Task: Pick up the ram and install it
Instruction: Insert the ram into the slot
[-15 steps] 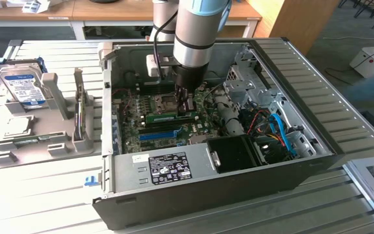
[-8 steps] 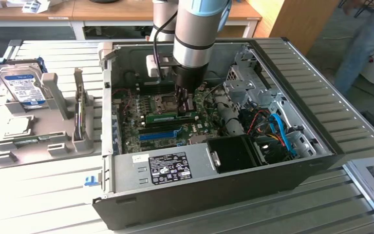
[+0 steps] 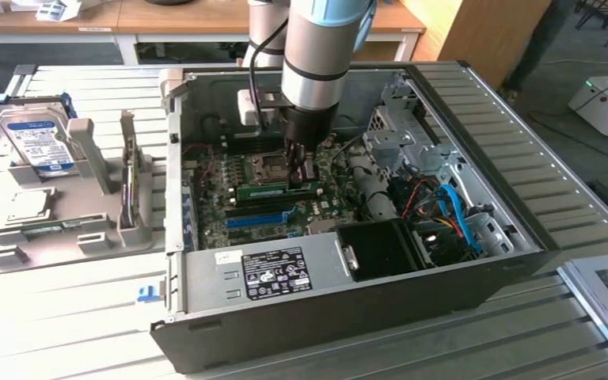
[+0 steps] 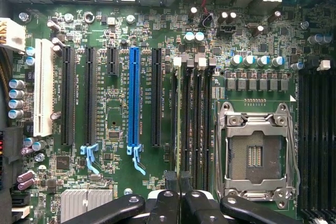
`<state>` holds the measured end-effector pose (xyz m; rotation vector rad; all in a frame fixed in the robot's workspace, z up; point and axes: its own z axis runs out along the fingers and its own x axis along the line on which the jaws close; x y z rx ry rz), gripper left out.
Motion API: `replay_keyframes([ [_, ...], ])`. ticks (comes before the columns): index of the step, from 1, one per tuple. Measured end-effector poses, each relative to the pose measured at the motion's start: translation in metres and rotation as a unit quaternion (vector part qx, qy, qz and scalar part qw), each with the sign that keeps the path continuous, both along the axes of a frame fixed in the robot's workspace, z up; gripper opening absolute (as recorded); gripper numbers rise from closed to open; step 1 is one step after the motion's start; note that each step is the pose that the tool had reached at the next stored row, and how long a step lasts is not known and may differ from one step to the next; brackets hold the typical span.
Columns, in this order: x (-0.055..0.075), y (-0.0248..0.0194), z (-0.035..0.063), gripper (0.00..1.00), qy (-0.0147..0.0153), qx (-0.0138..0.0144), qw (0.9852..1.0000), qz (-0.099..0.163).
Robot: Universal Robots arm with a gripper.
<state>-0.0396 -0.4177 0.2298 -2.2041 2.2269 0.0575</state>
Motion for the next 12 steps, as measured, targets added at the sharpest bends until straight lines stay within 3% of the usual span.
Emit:
replay_keyframes([
  [12, 0.0, 0.0, 0.0, 0.11, 0.0, 0.0, 1.0, 0.003],
])
